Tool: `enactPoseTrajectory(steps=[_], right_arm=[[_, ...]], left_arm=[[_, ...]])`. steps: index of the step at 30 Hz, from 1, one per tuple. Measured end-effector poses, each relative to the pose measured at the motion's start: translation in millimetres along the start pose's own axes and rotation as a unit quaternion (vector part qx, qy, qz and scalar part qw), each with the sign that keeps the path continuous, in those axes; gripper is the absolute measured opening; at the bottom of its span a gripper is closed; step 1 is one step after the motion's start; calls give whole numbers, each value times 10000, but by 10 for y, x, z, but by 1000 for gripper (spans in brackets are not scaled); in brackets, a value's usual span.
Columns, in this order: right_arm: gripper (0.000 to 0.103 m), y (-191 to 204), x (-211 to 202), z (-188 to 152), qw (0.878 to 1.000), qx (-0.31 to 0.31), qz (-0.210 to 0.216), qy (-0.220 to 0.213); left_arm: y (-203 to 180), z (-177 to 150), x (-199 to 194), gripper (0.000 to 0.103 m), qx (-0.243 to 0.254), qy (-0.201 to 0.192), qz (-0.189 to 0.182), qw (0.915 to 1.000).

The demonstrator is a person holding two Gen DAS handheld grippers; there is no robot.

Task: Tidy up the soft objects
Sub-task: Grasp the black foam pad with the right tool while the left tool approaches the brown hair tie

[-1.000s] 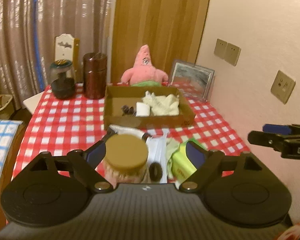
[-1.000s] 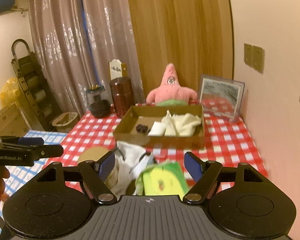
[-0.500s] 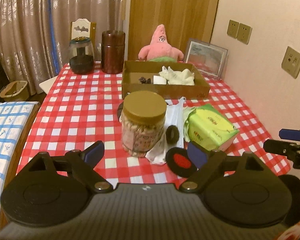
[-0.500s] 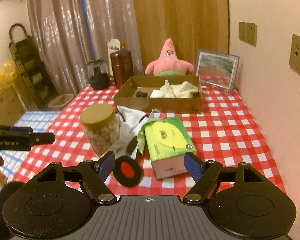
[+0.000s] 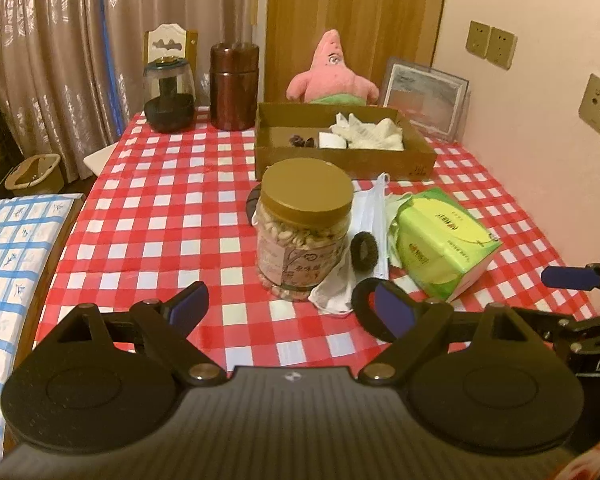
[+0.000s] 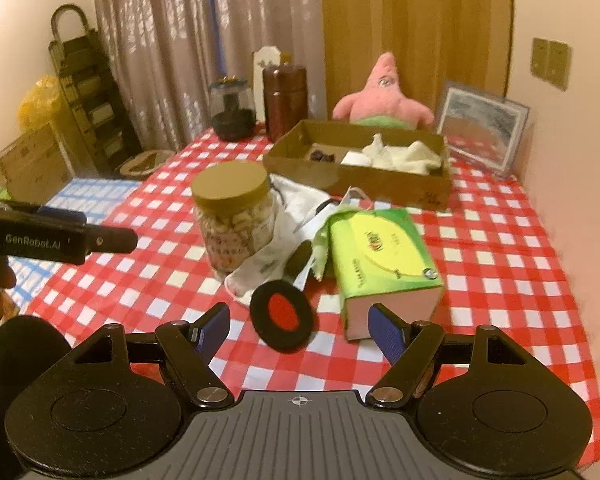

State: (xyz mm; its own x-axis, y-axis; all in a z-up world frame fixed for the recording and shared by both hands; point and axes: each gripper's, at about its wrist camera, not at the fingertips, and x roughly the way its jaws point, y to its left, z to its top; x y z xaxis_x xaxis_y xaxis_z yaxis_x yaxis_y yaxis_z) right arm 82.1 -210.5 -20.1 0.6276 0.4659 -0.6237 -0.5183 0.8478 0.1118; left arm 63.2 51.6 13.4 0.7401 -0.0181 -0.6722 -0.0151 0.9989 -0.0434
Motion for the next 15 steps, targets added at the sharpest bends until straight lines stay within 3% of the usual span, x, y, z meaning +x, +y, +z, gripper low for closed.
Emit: enactPoseTrajectory(steps=[9, 15], right_arm=[[76, 107, 439, -25, 9992, -306, 82, 252], [82, 173, 790, -59, 9977, -479, 153, 454]], left_arm=[[99, -17, 299, 89, 50, 202, -8, 9998], [180, -21, 532, 89, 51, 358, -66, 9993]])
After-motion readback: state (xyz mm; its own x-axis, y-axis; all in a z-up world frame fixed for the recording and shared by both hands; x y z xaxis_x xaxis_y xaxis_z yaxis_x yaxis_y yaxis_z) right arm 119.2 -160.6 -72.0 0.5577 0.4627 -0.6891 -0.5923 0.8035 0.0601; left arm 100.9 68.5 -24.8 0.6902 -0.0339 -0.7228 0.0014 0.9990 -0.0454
